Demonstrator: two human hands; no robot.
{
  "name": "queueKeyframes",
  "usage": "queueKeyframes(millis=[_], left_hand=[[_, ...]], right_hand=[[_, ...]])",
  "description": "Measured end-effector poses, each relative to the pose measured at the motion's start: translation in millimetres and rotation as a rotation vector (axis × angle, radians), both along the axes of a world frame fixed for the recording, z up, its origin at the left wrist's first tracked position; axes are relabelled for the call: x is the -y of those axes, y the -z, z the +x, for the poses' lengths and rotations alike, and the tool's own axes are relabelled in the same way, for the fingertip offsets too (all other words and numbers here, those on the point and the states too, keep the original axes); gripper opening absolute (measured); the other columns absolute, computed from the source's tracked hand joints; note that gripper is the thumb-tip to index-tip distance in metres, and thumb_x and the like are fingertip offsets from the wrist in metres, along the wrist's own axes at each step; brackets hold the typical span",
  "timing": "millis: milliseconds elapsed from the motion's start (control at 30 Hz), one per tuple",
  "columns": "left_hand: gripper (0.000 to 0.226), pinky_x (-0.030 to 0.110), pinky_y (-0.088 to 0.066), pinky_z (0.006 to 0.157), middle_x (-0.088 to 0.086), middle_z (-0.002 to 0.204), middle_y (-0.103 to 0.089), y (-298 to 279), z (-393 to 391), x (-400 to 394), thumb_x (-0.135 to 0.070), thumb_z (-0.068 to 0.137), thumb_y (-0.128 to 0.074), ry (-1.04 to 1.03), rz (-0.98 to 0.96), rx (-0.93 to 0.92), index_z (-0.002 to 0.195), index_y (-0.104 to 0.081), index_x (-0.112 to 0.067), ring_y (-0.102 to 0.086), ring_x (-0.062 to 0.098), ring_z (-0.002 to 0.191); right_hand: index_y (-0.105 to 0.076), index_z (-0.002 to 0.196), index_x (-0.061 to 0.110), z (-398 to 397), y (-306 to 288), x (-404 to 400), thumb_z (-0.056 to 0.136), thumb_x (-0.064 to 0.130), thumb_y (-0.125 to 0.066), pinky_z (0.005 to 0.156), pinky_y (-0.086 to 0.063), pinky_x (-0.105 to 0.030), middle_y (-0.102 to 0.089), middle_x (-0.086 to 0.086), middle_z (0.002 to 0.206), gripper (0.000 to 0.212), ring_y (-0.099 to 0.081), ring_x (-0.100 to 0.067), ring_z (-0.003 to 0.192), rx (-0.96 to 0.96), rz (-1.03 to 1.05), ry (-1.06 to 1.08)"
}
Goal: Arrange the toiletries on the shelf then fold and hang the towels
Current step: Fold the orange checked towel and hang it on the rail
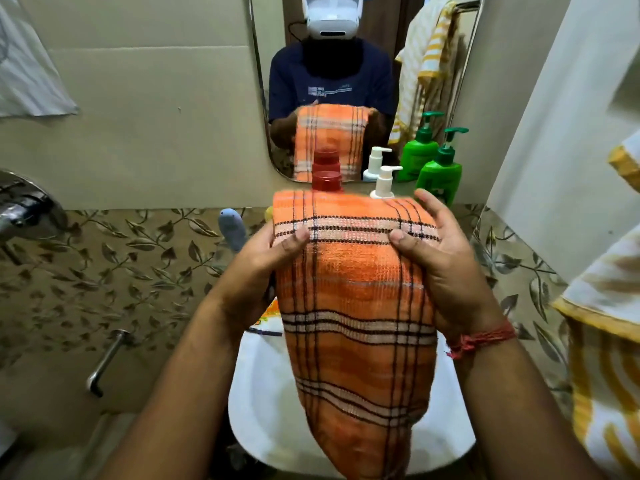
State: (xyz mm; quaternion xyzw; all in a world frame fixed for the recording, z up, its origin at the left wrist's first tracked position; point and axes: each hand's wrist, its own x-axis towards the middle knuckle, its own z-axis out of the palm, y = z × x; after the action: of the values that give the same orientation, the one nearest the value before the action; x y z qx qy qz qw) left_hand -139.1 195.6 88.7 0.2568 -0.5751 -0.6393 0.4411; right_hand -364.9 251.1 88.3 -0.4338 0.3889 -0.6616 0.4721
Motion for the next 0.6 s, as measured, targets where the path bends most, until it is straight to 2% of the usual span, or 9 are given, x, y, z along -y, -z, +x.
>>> queueKeyframes(millis=[100, 167, 200, 300, 367, 433, 467, 533, 600], left_hand=[[0.051, 0.028, -0.059, 0.077, 0.011, 0.11, -0.075, 0, -8, 0, -0.019, 0.09, -0.069, -0.179, 0.059, -0.101, 0.131, -0.051, 0.004, -0.071, 0.023, 0.101], [0.053, 0.024, -0.059, 0.069, 0.0, 0.094, -0.077, -2, -11, -1, -0.013, 0.084, -0.069, -0.217, 0.099, -0.208, 0.132, -0.048, -0.005, -0.072, 0.015, 0.086], [0.055, 0.024, -0.059, 0.07, -0.001, 0.092, -0.077, -3, -11, -3, -0.008, 0.084, -0.07, -0.203, 0.079, -0.232, 0.133, -0.045, -0.009, -0.073, 0.013, 0.085], [0.073, 0.031, -0.059, 0.08, 0.003, 0.104, -0.075, -6, -10, -8, 0.002, 0.081, -0.071, -0.166, -0.092, -0.126, 0.14, -0.041, -0.029, -0.072, 0.019, 0.097], [0.082, 0.034, -0.059, 0.084, 0.007, 0.112, -0.07, -10, -9, -11, 0.003, 0.084, -0.07, -0.176, -0.197, 0.002, 0.145, -0.036, -0.038, -0.07, 0.021, 0.104], [0.08, 0.035, -0.059, 0.087, 0.006, 0.119, -0.066, -12, -10, -13, 0.005, 0.089, -0.065, -0.228, -0.25, 0.058, 0.149, -0.034, -0.038, -0.069, 0.019, 0.11], [0.076, 0.035, -0.059, 0.089, 0.005, 0.122, -0.065, -14, -12, -13, 0.005, 0.091, -0.063, -0.276, -0.26, 0.056, 0.149, -0.036, -0.036, -0.068, 0.018, 0.112], [0.069, 0.039, -0.057, 0.094, 0.005, 0.129, -0.063, -16, -16, -12, 0.006, 0.093, -0.06, -0.374, -0.255, 0.03, 0.148, -0.04, -0.03, -0.066, 0.016, 0.114], [0.064, 0.041, -0.056, 0.096, 0.009, 0.134, -0.06, -17, -19, -10, 0.006, 0.093, -0.06, -0.422, -0.231, -0.026, 0.146, -0.044, -0.026, -0.065, 0.019, 0.116]], right_hand=[[-0.036, 0.15, 0.023, -3, -3, 4, 0.08, 0.01, -0.074, 0.08, -0.061, -0.046, -0.061, -0.014, 0.13, 0.081, -0.071, -0.032, 0.103, -0.001, 0.077, 0.088], [-0.032, 0.151, 0.021, -4, -5, 3, 0.078, 0.004, -0.068, 0.074, -0.063, -0.04, -0.068, -0.018, 0.12, 0.084, -0.073, -0.03, 0.092, 0.117, 0.084, 0.008], [-0.03, 0.152, 0.024, -6, -6, 0, 0.077, 0.004, -0.066, 0.075, -0.062, -0.04, -0.067, -0.019, 0.122, 0.086, -0.073, -0.03, 0.095, 0.142, 0.076, -0.036], [-0.027, 0.152, 0.037, -13, -16, -9, 0.075, 0.0, -0.066, 0.083, -0.06, -0.045, -0.06, -0.015, 0.132, 0.094, -0.069, -0.034, 0.108, -0.008, 0.061, -0.138], [-0.027, 0.151, 0.042, -19, -21, -9, 0.077, -0.004, -0.067, 0.079, -0.061, -0.046, -0.059, -0.003, 0.128, 0.097, -0.07, -0.035, 0.105, -0.148, 0.072, -0.146], [-0.026, 0.151, 0.042, -21, -24, -6, 0.081, -0.009, -0.066, 0.075, -0.061, -0.045, -0.058, 0.001, 0.126, 0.096, -0.071, -0.035, 0.101, -0.196, 0.074, -0.125], [-0.025, 0.152, 0.04, -20, -24, -4, 0.082, -0.008, -0.065, 0.075, -0.061, -0.044, -0.06, -0.004, 0.127, 0.095, -0.071, -0.034, 0.102, -0.191, 0.064, -0.103], [-0.021, 0.154, 0.035, -20, -22, -1, 0.08, -0.005, -0.067, 0.08, -0.06, -0.044, -0.064, -0.018, 0.128, 0.095, -0.07, -0.033, 0.106, -0.092, 0.014, -0.094], [-0.017, 0.155, 0.033, -20, -16, -2, 0.081, -0.002, -0.069, 0.089, -0.057, -0.046, -0.065, -0.017, 0.13, 0.096, -0.066, -0.033, 0.115, -0.057, -0.04, -0.139]])
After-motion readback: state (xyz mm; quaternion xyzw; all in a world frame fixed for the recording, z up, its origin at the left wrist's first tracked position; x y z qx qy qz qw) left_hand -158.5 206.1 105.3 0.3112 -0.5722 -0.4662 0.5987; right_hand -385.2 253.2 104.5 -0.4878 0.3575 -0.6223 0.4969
